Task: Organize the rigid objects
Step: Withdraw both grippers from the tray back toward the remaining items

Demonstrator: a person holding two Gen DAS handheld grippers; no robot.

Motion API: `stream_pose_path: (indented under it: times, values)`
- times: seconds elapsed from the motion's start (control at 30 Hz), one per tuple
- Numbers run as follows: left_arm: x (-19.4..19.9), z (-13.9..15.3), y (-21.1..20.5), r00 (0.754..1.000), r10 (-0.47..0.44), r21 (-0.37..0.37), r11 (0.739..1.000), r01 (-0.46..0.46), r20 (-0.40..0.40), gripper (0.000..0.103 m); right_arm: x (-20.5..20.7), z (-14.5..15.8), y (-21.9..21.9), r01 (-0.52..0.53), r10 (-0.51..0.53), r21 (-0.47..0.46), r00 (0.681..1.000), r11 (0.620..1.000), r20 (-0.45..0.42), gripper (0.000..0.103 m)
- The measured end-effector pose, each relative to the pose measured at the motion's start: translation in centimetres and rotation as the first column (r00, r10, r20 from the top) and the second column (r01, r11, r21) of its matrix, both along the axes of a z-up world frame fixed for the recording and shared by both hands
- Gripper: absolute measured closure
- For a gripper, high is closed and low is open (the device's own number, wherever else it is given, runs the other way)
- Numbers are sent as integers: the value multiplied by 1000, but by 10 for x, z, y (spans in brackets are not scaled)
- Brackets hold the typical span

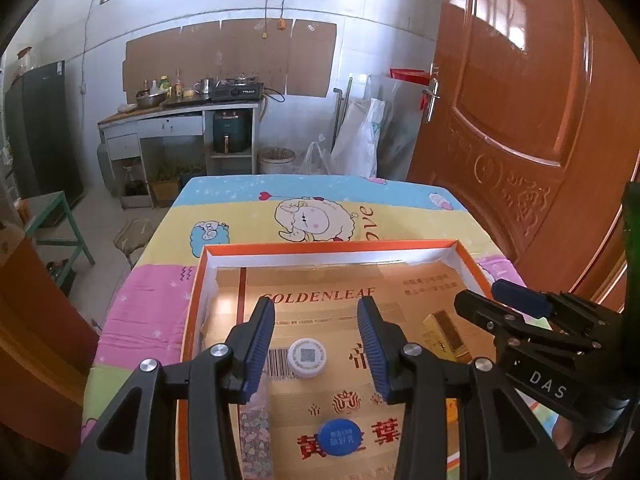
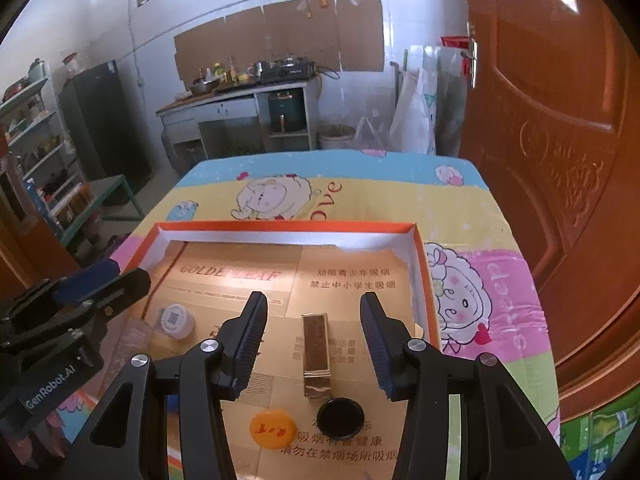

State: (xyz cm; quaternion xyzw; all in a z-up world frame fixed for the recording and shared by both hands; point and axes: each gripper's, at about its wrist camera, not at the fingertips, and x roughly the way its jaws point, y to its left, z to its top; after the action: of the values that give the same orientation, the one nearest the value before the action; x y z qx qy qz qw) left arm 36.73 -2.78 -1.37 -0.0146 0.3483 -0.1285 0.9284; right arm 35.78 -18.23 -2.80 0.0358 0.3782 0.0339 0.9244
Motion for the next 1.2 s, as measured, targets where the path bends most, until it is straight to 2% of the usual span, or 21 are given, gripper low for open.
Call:
stream_pose_path:
  times: [0.27, 0.6, 0.83, 1.2]
  values:
    - [-30, 17, 15, 1000, 17, -3, 1000, -17, 10, 60, -27, 14, 16, -31, 30, -25, 1000, 999, -3, 53]
    - [-93, 29, 30, 1000, -9, -19, 1000, 9, -1, 60, -99, 37, 39, -54, 54, -58, 999, 997, 5, 53]
    - [-134, 24, 45, 1000, -2, -36, 999, 2, -4, 60, -155, 40, 60, -86, 87, -68, 996, 994, 14, 53]
    - [-191, 6, 62, 1000, 18, -58, 998, -18, -1, 60, -216, 25, 76, -111, 112, -54, 994, 992, 19, 53]
